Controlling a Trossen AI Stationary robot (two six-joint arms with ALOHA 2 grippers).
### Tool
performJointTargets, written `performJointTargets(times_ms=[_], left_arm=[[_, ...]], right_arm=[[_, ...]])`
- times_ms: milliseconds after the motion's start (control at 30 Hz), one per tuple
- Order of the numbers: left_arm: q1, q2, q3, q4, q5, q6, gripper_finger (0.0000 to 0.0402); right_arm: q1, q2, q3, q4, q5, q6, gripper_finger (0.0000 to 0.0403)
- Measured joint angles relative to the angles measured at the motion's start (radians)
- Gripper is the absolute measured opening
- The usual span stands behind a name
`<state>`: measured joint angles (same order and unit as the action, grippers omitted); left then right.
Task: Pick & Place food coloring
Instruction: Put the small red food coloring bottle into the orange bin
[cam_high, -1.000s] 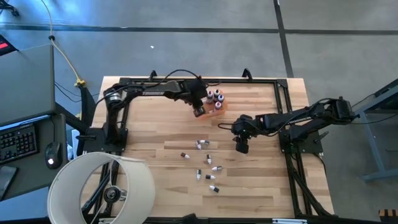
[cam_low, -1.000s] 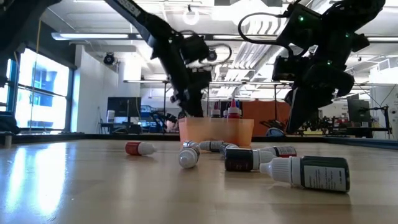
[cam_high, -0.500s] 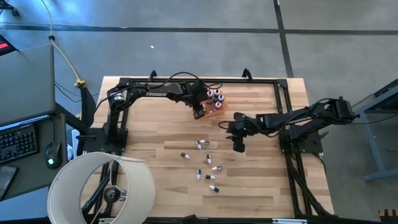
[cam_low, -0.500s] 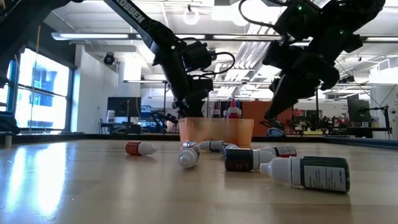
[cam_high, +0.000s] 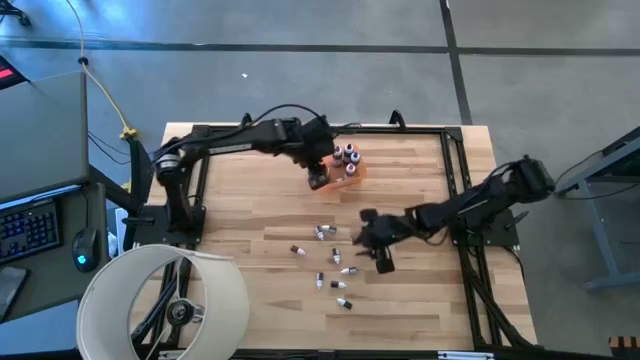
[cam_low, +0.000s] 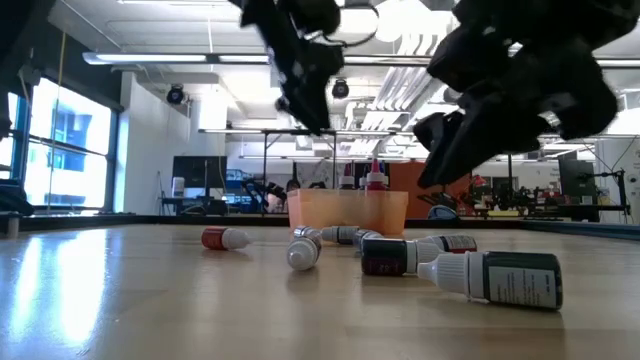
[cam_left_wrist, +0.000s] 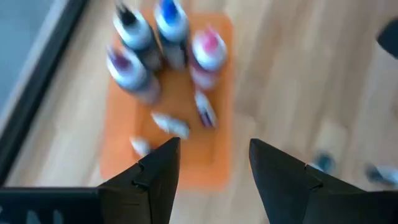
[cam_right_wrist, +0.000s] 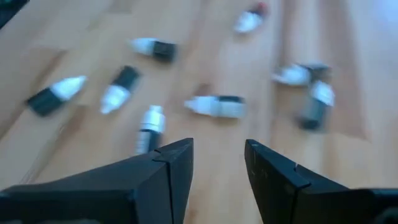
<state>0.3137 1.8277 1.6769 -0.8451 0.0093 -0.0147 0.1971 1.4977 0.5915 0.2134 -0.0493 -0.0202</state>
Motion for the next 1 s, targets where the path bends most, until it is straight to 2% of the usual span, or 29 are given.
performJointTargets(times_ms=[133, 233, 367, 433, 567, 633, 700, 833, 1000], left_arm=[[-0.048, -0.066, -0.002, -0.006, -0.050, 0.001, 0.0190], [-0.090, -0.145, -0.057, -0.037, -0.131, -0.019, 0.0190], [-0.156, -0.247, -0.225, 0.042, -0.286, -0.090, 0.0190], [-0.184, -0.304, -0.337, 0.112, -0.324, -0.110, 0.0190], [-0.206, -0.423, -0.546, 0.268, -0.295, -0.132, 0.0190], [-0.203, -0.455, -0.619, 0.369, -0.242, -0.133, 0.0190], [-0.203, -0.479, -0.674, 0.403, -0.210, -0.133, 0.0190], [-0.203, -0.504, -0.721, 0.439, -0.205, -0.142, 0.0190], [-0.203, -0.502, -0.723, 0.451, -0.203, -0.166, 0.0190]], right_arm=[[0.066, 0.070, 0.000, 0.099, 0.034, 0.021, 0.0138], [0.107, 0.116, 0.000, 0.186, 0.040, 0.077, 0.0138], [0.144, 0.171, 0.000, 0.262, 0.077, 0.111, 0.0138], [0.160, 0.188, 0.000, 0.263, 0.110, 0.149, 0.0138], [0.198, 0.208, 0.000, 0.289, 0.184, 0.194, 0.0138], [0.210, 0.217, 0.000, 0.291, 0.213, 0.191, 0.0138], [0.214, 0.232, 0.000, 0.301, 0.209, 0.179, 0.0138], [0.220, 0.266, 0.002, 0.385, 0.172, 0.173, 0.0138], [0.232, 0.332, -0.001, 0.394, 0.199, 0.178, 0.0138]])
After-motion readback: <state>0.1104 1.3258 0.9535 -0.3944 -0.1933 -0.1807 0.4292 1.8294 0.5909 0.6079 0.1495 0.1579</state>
